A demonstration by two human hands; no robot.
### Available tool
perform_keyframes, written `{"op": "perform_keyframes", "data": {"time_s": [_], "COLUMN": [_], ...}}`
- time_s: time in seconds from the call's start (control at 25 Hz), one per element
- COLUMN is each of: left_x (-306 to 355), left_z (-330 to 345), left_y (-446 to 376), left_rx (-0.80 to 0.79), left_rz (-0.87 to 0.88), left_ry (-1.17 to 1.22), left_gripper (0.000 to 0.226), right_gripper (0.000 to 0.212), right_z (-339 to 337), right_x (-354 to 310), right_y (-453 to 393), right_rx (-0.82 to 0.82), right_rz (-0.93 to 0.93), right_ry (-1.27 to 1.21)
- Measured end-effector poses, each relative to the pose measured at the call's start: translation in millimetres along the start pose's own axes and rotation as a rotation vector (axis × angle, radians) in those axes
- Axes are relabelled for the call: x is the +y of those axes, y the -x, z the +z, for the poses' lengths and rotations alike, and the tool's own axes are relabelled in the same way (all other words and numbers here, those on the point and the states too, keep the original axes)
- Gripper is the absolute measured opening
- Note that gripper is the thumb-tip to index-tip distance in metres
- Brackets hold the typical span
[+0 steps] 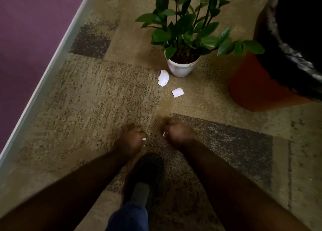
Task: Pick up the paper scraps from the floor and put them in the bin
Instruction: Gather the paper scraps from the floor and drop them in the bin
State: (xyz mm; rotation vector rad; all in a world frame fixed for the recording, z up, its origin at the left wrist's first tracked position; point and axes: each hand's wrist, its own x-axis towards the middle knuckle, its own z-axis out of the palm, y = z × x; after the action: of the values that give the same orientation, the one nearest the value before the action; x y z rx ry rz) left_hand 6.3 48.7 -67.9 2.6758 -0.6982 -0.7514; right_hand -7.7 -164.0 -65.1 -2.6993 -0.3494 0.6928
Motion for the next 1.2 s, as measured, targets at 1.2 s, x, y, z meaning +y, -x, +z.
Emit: {"op": "perform_keyframes", "data": {"time_s": [1.2], "left_x": [37.4], "left_z": [-69.0], "left_y": [-21.2], "left_rx": [0.246], "left_rz": [-0.100], "left_ry": [-0.027], "left_gripper": [0.014], "right_gripper": [0.021], "right_z": [-130.9], "right_x": [32.9], "right_y": [47.0], "right_rx": [0.007], "right_rz": [0.435], "right_ry": [-0.462]}}
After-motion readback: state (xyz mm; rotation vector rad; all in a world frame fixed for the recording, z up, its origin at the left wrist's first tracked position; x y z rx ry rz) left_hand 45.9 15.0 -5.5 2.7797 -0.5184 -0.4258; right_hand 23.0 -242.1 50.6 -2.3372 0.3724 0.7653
